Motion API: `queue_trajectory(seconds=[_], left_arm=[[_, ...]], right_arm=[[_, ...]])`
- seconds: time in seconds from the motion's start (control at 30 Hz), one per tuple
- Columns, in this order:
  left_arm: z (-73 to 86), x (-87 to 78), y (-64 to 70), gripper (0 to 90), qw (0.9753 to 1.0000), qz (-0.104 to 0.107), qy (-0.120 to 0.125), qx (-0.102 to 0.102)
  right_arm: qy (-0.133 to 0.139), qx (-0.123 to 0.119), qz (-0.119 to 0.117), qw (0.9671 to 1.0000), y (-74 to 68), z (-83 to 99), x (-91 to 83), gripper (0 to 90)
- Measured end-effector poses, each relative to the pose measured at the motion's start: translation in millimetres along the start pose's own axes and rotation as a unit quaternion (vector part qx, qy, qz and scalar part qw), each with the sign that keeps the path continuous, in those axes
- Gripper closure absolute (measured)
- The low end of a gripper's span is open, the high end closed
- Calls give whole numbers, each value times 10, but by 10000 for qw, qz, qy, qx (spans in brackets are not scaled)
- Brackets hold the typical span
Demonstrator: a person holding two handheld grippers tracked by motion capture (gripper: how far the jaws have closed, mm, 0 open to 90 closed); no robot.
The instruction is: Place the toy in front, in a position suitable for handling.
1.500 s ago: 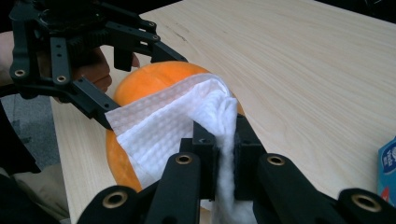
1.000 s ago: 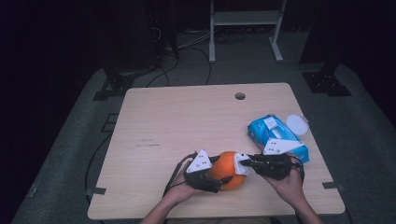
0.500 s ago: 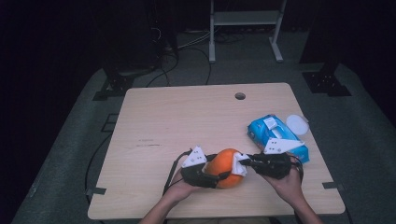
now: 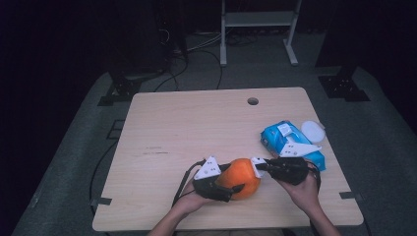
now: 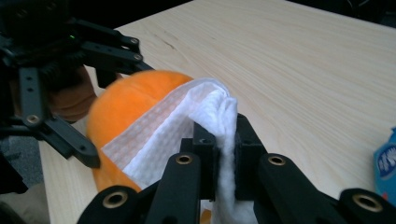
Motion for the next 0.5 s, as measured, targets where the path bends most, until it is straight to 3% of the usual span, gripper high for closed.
queue_trajectory(seconds=[0.2,0.27,0.5], left_arm=[[2,22,24,231,10000,-95,24,5],[3,16,19,238,9999,-98,31,-4],[-17,46,66,232,9999,-130,74,83]], right_arm=[[147,-253,-241,9993,-175,-100,32,821],[102,-351,-203,9991,-192,-112,40,821],[157,-100,-82,9998,-96,-64,-22,822]])
Point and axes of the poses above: each handheld gripper's, and its own axes: x roughly forward along the jaws, z roughly out of its underside, y roughly to its right, the point moved 1 cm from there along x, roughly forward along the jaws, and after that the axes turned 13 degrees about -z, right-handed, at the moved point
